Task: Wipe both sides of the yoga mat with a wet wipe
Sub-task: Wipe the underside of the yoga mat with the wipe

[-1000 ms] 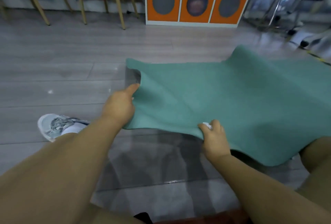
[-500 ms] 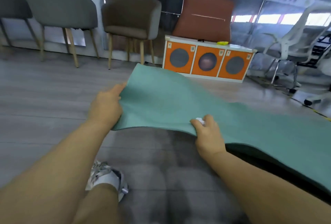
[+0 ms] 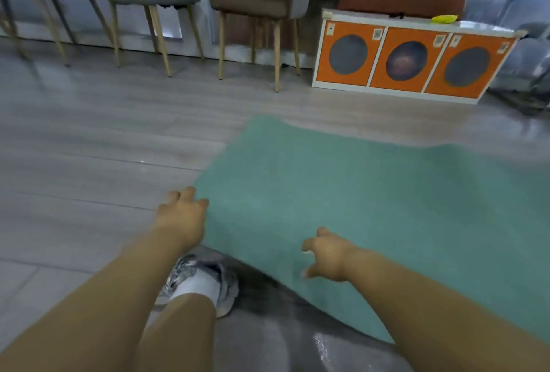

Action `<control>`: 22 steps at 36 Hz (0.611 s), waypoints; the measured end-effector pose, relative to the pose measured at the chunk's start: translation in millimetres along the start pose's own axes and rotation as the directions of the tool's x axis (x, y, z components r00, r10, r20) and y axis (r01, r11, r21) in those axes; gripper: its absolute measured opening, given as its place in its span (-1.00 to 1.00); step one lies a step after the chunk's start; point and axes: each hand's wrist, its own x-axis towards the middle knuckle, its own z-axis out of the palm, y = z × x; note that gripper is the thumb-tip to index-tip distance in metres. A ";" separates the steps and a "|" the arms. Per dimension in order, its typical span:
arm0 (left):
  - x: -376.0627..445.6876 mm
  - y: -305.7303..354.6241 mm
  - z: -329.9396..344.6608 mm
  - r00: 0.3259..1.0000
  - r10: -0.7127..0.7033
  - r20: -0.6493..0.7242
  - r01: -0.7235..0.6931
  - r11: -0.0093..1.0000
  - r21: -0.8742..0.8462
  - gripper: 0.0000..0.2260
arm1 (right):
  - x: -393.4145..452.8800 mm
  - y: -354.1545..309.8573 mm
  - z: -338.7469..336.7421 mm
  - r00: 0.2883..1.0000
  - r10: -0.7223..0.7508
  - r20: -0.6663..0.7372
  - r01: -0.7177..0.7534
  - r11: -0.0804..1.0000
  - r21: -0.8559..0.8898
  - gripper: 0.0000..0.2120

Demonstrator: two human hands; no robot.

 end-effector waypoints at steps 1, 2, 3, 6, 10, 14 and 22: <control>-2.5 1.8 -2.6 0.999 0.020 0.040 -0.022 0.999 0.029 -0.60 | -1.6 3.5 -3.6 1.000 0.001 -0.009 -0.001 1.000 0.006 -0.45; -4.8 3.2 -5.4 0.996 0.041 0.083 -0.044 0.998 0.041 -0.60 | -3.1 7.1 -7.5 1.000 0.004 -0.021 -0.003 1.000 0.014 -0.51; -8.2 5.2 -9.7 0.990 0.055 0.128 -0.062 0.997 0.046 -0.60 | -5.8 10.7 -11.9 0.999 0.009 -0.032 -0.008 1.000 0.022 -0.57; -24.6 16.6 -29.5 0.973 0.071 0.221 -0.092 0.992 0.089 -0.61 | -22.6 21.4 -28.9 0.997 0.022 -0.070 -0.021 1.000 0.016 -0.65; -51.6 42.8 -64.2 0.970 0.102 0.220 -0.133 0.982 0.131 -0.63 | -63.8 38.8 -60.9 0.993 0.016 -0.119 -0.023 0.998 -0.057 -0.62; -84.9 74.2 -103.8 0.977 0.138 0.161 -0.161 0.977 0.139 -0.63 | -114.4 63.4 -92.6 0.980 0.034 -0.194 -0.057 0.992 -0.114 -0.64; -165.9 136.7 -175.1 0.974 0.218 0.058 -0.224 0.965 0.138 -0.62 | -229.4 103.8 -130.7 0.927 0.107 -0.360 -0.149 0.984 -0.092 -0.59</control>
